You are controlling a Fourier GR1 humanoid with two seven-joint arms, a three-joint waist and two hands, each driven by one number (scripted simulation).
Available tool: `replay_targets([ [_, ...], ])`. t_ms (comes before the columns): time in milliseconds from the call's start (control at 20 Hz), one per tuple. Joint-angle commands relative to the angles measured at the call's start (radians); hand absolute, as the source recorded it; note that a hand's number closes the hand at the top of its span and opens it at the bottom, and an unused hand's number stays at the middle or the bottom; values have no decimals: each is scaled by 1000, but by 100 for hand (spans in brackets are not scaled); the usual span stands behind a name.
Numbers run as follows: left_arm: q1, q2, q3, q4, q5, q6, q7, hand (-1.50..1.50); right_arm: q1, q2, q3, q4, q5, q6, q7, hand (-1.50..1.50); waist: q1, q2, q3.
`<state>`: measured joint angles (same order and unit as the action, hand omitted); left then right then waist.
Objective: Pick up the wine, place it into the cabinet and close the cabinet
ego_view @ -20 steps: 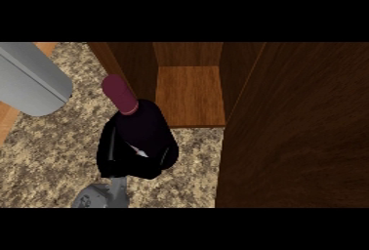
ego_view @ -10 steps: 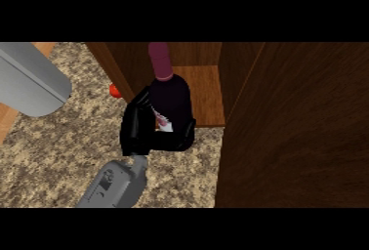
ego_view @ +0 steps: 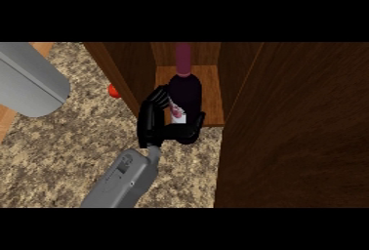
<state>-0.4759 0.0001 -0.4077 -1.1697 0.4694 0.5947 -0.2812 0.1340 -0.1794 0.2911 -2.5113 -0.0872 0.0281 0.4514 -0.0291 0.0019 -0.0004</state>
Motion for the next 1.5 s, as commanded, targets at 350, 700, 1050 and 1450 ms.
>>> replay_targets([
  [350, -22, 0, -68, 210, 201, -3, -228, 150, 35, -1, -16, -201, -113, 12, 105, -150, -5, 2, -1],
  [700, -152, 0, -39, 364, 342, -54, -257, 150, 93, 0, -20, -208, -113, 43, 59, -150, -16, 2, -1],
  [1050, -306, 0, 1, 525, 409, -75, -254, 150, 109, 5, -41, -170, -140, 76, 14, -150, -20, 4, 0],
  [1450, -453, 0, 52, 649, 436, -83, -233, 150, 111, 6, -85, -151, -173, 100, 13, -150, -21, 7, 0],
])
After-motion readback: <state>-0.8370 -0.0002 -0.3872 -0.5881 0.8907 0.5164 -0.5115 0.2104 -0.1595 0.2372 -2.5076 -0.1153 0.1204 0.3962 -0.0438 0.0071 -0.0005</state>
